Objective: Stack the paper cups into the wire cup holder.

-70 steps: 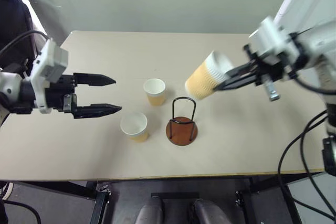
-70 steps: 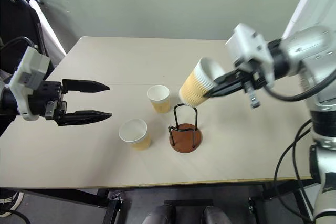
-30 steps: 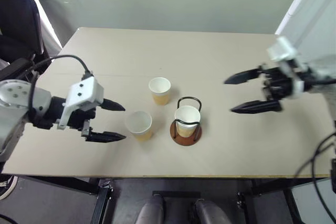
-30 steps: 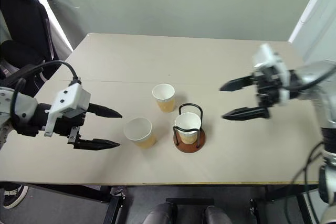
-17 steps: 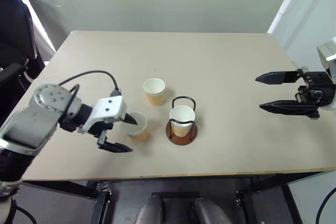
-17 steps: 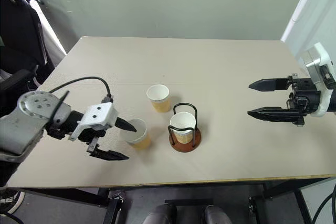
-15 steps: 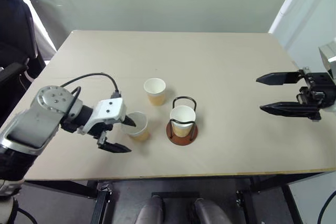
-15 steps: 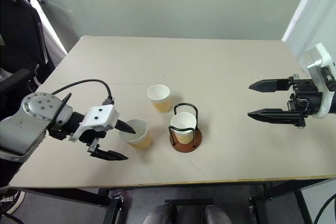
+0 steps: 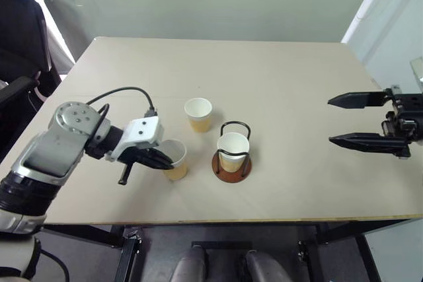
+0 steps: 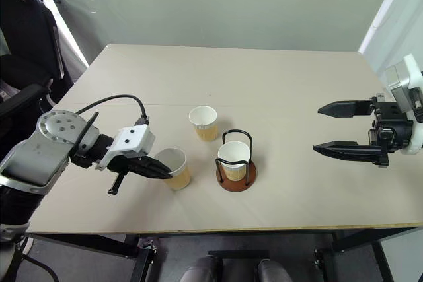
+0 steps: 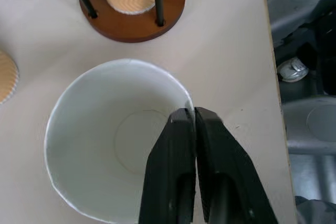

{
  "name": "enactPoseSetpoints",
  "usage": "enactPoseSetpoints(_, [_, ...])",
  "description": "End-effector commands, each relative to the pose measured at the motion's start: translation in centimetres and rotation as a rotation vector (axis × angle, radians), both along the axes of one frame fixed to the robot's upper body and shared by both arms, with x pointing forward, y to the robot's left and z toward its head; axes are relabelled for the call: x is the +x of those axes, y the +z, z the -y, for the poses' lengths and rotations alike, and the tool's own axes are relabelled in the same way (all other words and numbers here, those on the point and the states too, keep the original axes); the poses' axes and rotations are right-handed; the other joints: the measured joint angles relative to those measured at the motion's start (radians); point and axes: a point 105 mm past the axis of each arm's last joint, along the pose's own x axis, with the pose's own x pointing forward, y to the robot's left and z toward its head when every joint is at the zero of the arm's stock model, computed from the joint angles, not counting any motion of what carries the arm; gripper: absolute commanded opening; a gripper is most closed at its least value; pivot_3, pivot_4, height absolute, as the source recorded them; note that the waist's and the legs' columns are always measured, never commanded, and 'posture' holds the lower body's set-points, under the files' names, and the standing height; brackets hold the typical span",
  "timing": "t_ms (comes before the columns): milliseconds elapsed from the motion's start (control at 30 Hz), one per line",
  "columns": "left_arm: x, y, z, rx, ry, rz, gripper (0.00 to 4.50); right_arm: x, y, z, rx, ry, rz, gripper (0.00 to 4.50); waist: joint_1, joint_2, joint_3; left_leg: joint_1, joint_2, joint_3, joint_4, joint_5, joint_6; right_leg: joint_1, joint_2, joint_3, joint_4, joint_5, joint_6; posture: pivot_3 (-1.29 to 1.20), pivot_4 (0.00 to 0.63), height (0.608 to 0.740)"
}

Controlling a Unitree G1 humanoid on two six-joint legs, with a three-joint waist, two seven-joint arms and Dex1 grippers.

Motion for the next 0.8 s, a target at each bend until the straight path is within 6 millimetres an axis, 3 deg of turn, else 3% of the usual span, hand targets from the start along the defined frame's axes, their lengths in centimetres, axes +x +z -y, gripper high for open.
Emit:
enactPoseSetpoints(33, [0.8, 5.3, 0.8, -0.122, -0.030, 0.122, 0.09, -0.6, 1.5, 0.2, -0.009, -0.011, 0.074, 4.50, 0.003, 0.000, 0.000, 0.000, 0.000, 0.000, 0.001, 0.000, 0.000, 0.000, 0.000, 0.000, 0.000, 0.000, 0.000, 0.00, 0.150, 0.740])
enactPoseSetpoints(167, [2.4, 10.2, 2.2, -0.209, -0.088, 0.249, 0.09, -0.5, 1.8, 0.6, -0.014, -0.032, 0.096, 4.50, 0.009, 0.000, 0.000, -0.001, 0.000, -0.001, 0.004, -0.001, 0.002, 0.001, 0.000, 0.000, 0.000, 0.001, 0.002, 0.00, 0.150, 0.740])
enactPoseSetpoints(233, [2.6, 11.4, 2.8, -0.223, -0.124, 0.283, 0.09, -0.5, 1.9, 0.6, -0.014, -0.036, 0.101, 4.50, 0.008, 0.000, 0.000, -0.001, -0.001, -0.001, 0.005, -0.002, 0.004, 0.001, 0.000, 0.000, 0.000, 0.001, 0.003, 0.00, 0.150, 0.740])
enactPoseSetpoints(400, [2.6, 16.4, 7.0, -0.316, -0.313, 0.424, 0.09, -0.5, 2.0, 0.8, -0.028, -0.050, 0.119, 4.50, 0.009, 0.000, 0.000, -0.004, -0.002, -0.001, 0.011, -0.005, 0.008, 0.002, -0.001, 0.001, -0.001, 0.000, 0.008, 0.00, 0.150, 0.740])
enactPoseSetpoints(533, [0.8, 15.5, 10.1, -0.324, -0.492, 0.352, 0.09, -0.5, 1.9, 0.6, -0.030, -0.054, 0.129, 4.50, 0.010, 0.001, 0.000, -0.009, -0.004, 0.001, 0.014, -0.007, 0.012, 0.001, -0.003, 0.004, -0.003, 0.001, 0.014, 0.00, 0.150, 0.740])
enactPoseSetpoints(667, [0.2, 14.5, 11.0, -0.296, -0.563, 0.319, 0.09, -0.5, 1.7, 0.7, -0.036, -0.066, 0.127, 4.50, 0.009, 0.001, 0.000, -0.009, -0.006, 0.004, 0.017, -0.008, 0.014, 0.000, -0.004, 0.006, -0.003, 0.000, 0.018, 0.00, 0.150, 0.740])
enactPoseSetpoints(800, [0.2, 11.8, 11.4, -0.183, -0.617, 0.296, 0.09, -0.5, 1.5, 0.6, -0.036, -0.075, 0.131, 4.50, 0.009, 0.001, 0.001, -0.010, -0.006, 0.004, 0.020, -0.009, 0.015, 0.001, -0.004, 0.007, -0.002, 0.000, 0.020, 0.00, 0.150, 0.740])
